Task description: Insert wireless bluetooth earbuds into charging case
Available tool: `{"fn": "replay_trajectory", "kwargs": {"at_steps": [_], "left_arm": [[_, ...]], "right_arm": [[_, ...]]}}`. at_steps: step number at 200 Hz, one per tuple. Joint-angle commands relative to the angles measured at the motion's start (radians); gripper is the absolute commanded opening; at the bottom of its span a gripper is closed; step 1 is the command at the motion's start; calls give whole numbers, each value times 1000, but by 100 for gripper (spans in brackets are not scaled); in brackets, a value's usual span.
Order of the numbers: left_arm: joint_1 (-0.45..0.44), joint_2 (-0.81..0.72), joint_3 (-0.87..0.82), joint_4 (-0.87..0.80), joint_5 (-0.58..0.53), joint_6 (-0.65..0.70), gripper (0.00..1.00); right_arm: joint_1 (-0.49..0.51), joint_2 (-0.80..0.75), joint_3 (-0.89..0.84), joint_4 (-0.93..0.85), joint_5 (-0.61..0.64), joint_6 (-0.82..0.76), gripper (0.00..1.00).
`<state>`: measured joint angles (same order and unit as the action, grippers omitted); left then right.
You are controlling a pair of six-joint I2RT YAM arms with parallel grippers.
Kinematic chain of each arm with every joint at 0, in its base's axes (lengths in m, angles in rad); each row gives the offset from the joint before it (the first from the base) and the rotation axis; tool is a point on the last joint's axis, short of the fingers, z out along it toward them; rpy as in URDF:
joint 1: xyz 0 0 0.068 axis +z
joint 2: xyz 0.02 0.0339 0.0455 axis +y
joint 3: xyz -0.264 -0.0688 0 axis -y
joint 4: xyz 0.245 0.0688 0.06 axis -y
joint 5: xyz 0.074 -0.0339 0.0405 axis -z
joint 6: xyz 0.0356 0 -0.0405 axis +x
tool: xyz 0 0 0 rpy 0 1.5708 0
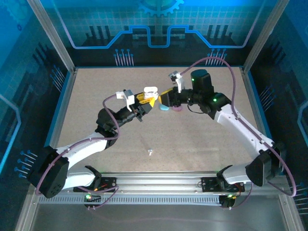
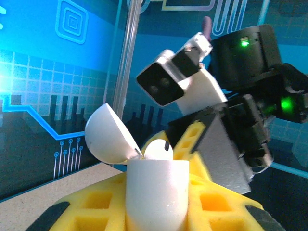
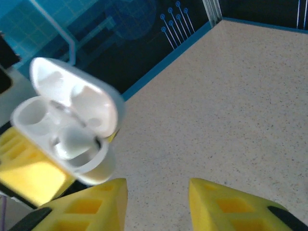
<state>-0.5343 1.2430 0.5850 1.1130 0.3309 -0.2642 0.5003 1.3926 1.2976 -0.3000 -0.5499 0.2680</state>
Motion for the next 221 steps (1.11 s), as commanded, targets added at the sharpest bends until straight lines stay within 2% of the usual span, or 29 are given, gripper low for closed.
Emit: {"fn": "replay_trajectory", "kwargs": {"at_steps": [1,62,112,221], "left_arm": [[-5,7,15,69,8,-17,21],[-7,13,16,64,-16,-27,21],[-7,15,9,56,-12,-32,23],[-6,15,10,12,16,-14,24]], "right_arm": [[22,28,24,-21,18,-31,38],[74,-39,-118,226,79,20,39],[81,-94,-187,354,127,72,40],[72,-127,-199,398,162,121,41]]}}
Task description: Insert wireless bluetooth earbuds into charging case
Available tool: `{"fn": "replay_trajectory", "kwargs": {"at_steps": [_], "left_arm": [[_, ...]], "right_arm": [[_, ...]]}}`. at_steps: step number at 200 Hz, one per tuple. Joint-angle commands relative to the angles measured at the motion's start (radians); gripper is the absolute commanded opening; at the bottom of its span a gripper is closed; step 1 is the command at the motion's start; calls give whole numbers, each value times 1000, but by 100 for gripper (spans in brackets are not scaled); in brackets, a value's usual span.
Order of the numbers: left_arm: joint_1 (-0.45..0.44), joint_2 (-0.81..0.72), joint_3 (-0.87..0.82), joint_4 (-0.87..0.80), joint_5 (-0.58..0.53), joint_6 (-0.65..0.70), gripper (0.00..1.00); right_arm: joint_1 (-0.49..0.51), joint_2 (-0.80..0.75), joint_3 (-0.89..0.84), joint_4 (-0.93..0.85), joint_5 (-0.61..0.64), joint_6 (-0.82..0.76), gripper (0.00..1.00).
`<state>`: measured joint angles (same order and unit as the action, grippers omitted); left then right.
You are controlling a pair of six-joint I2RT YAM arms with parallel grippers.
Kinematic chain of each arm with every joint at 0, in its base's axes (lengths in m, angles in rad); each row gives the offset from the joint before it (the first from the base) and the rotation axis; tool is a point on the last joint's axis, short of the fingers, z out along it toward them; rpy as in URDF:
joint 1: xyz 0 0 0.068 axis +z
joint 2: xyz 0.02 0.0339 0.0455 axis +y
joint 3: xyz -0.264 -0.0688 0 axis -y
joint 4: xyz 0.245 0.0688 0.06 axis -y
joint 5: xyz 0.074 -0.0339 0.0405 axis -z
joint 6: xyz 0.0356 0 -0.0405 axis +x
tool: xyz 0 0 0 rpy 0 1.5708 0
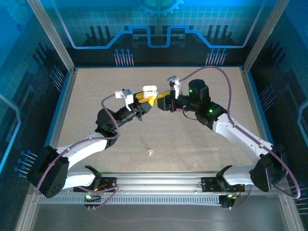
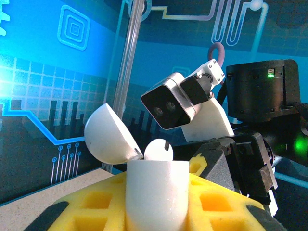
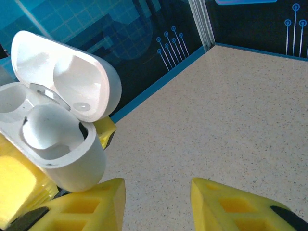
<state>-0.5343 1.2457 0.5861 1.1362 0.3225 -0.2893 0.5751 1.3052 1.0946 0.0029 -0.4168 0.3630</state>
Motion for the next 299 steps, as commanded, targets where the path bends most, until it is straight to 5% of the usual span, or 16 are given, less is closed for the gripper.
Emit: {"fn": "replay_trajectory", "kwargs": {"at_steps": [1,41,68,116,192,299], "left_arm": [[-6,12,9,-12,24,11,24],[-6,-6,-2,6,6,35,24],[-4,-23,-12,-1,14,56,24],[-4,-24,-9,10,65,52,25],[-5,-12,7,25,110,25,25],[-4,27,30,91,136,-55,25]], "right_arm": [[-2,-40,4,95,28,25,41],[-46,-52,33,-68,-12,-29,42],[-149,-47,37,-69,-250,6,41],[-197,34,183,-153,-441,0,40],[-190,136,275,-160,-508,55,35],[-180,217,408,-382,-661,-174,33]]}}
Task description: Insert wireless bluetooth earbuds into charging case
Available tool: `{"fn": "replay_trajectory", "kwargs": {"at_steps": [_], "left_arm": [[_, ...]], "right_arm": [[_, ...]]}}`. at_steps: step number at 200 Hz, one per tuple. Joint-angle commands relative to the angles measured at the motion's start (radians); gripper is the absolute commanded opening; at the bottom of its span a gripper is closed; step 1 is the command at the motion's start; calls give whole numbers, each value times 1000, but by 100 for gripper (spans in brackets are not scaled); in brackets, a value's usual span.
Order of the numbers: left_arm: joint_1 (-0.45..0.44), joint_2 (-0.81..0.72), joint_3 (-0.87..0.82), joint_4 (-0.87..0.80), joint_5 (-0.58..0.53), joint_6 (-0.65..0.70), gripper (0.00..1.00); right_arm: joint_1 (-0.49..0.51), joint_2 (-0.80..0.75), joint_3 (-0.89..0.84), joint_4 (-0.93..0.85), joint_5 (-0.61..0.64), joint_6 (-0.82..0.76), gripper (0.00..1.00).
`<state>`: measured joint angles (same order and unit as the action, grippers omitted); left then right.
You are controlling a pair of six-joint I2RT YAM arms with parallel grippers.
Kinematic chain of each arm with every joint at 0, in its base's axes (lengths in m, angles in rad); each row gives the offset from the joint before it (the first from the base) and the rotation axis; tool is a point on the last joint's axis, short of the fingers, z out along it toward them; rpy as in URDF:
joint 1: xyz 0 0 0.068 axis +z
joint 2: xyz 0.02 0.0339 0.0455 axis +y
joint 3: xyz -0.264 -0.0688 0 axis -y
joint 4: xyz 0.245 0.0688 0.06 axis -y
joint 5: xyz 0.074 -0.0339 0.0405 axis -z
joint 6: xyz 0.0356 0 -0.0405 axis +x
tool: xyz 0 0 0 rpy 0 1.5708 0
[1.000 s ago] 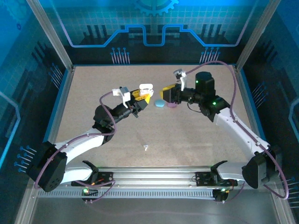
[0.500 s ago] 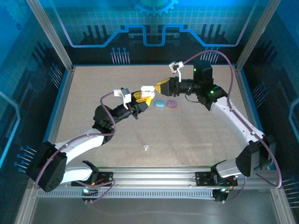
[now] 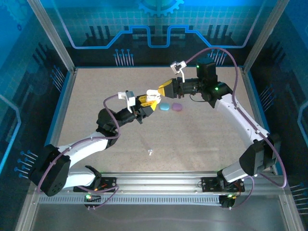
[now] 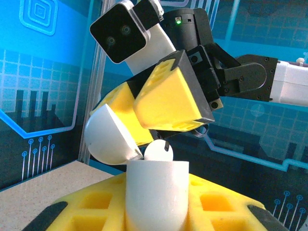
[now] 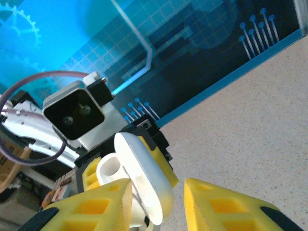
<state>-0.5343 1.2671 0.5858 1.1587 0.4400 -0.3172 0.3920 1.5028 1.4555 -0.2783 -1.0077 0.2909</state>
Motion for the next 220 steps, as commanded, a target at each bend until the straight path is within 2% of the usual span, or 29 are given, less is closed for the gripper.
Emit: {"fn": "replay_trajectory", "kwargs": {"at_steps": [1,23,52,100,129,220], "left_arm": [[-4,6,31,69,19,-28,25],[-4,9,34,78,24,-37,25],[-4,12,41,79,38,-43,25],[-3,17,40,72,37,-42,25],[-4,23,40,63,36,-39,27],[-3,9,49,-45,31,3,31]], "right_arm": [[4,20,47,-103,-70,-104,33],[2,36,77,-178,-74,-181,34],[-7,71,108,-214,-96,-207,34],[-4,86,136,-229,-112,-222,20],[-4,83,149,-252,-108,-243,16],[4,74,192,-334,-65,-328,11]]}}
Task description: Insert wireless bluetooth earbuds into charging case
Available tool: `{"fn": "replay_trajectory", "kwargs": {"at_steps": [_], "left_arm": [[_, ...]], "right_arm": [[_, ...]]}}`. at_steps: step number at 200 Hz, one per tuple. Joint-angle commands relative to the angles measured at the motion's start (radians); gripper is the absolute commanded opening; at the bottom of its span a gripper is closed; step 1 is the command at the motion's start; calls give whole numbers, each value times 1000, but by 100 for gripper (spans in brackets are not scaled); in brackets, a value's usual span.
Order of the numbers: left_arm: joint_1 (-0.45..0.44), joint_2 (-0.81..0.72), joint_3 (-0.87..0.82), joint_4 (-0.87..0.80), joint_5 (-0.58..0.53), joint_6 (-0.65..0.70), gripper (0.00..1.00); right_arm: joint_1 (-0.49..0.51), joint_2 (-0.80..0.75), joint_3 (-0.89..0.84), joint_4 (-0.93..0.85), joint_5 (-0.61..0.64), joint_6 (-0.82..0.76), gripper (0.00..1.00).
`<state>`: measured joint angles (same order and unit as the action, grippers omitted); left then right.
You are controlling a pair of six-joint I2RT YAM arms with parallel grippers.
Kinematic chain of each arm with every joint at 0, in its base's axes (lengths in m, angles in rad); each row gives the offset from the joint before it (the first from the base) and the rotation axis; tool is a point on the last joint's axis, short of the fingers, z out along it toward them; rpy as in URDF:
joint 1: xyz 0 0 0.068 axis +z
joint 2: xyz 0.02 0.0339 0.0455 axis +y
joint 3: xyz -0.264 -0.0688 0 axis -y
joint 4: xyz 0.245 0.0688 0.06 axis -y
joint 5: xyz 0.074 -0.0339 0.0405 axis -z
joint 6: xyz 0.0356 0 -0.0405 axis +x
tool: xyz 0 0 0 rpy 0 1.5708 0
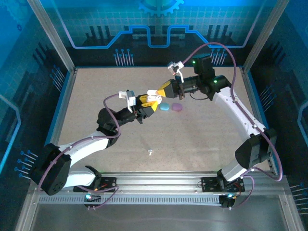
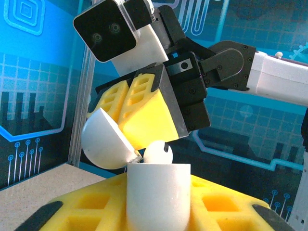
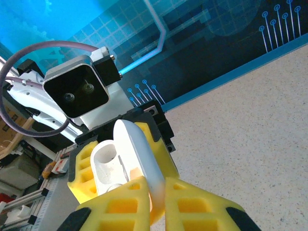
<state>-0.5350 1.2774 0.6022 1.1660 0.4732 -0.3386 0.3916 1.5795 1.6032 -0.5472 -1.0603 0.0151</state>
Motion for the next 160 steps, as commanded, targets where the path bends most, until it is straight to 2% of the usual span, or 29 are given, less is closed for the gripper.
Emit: {"fn": "replay_trajectory", "kwargs": {"at_steps": [1,75,106,160], "left_arm": [[-3,-2,33,-54,-2,25,31],[-3,-25,43,-152,-4,72,31],[-3,-31,46,-178,-1,85,28],[-3,-33,54,-172,17,80,32]], "right_arm": [[4,-3,44,-66,-12,-53,11],[17,-7,76,-122,28,-101,12],[28,5,108,-185,52,-139,12],[43,31,159,-278,87,-199,12]]}}
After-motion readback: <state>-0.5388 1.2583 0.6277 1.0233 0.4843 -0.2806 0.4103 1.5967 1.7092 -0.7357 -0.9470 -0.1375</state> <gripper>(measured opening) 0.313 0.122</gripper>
